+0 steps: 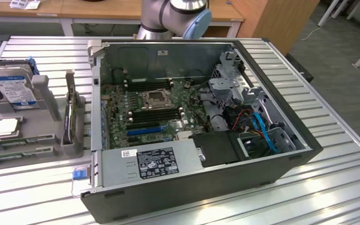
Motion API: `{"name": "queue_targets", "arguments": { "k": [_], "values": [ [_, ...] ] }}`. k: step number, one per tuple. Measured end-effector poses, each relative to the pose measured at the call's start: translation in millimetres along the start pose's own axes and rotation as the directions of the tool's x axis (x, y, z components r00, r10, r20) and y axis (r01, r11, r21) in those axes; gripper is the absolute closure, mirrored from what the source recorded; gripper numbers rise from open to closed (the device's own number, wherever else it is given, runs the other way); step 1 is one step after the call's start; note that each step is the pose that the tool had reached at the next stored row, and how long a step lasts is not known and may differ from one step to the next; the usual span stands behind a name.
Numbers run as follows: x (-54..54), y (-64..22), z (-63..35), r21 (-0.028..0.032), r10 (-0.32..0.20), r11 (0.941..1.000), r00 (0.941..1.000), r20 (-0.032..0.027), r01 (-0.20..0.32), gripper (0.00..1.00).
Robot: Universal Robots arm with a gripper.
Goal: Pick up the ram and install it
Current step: 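Pick up the ram and move it above insertion slot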
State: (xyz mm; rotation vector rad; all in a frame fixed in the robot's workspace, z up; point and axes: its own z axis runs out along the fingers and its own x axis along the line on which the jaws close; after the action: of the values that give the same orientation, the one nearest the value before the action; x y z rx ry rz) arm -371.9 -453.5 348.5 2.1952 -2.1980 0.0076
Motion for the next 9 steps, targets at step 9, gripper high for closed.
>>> {"name": "queue_targets", "arguments": {
  "k": [9],
  "values": [
    [-0.5,-0.3,16.2,-0.0001,0.003,1.0,1.0,0.0,-0.003,0.7]
  ]
}}
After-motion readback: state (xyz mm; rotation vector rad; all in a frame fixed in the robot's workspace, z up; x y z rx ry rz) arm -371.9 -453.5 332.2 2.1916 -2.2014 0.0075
